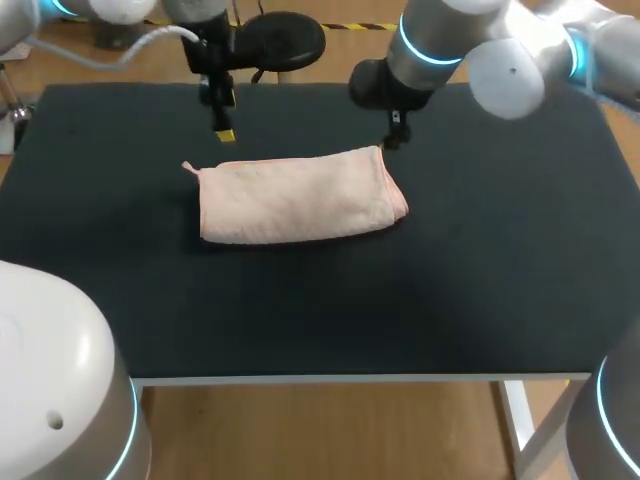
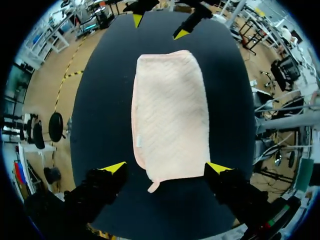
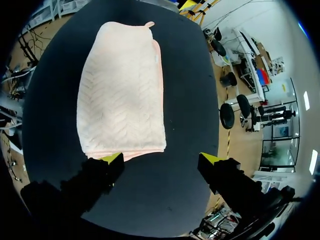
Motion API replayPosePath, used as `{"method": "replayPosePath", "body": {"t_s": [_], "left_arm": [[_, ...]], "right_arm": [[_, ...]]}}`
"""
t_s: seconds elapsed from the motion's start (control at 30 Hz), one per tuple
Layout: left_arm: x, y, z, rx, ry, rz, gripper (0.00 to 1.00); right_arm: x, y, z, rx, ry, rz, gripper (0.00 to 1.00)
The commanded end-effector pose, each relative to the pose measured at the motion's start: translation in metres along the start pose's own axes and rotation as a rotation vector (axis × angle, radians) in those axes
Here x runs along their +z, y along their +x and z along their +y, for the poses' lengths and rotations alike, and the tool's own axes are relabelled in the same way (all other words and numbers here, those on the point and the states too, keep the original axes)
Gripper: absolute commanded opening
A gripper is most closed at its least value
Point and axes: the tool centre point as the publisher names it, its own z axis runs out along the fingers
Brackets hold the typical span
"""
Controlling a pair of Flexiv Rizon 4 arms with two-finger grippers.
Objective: Fold the towel
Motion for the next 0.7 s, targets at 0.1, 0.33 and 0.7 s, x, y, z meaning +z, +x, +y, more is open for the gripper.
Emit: {"method": "replayPosePath", "body": {"t_s": [0.1, 0.33, 0.7], "left_arm": [[-0.018, 0.016, 0.030, -0.010, 0.450, -0.082, 1.00], [-0.010, 0.026, 0.049, -0.065, 0.593, -0.043, 1.00], [-0.005, 0.042, 0.056, -0.058, 0.632, -0.028, 1.00]], "right_arm": [[-0.022, 0.002, -0.002, 0.005, 0.025, -0.019, 1.00], [-0.028, 0.004, -0.001, 0.002, 0.032, -0.025, 1.00], [-0.042, 0.013, -0.002, -0.062, 0.033, -0.026, 1.00]]}}
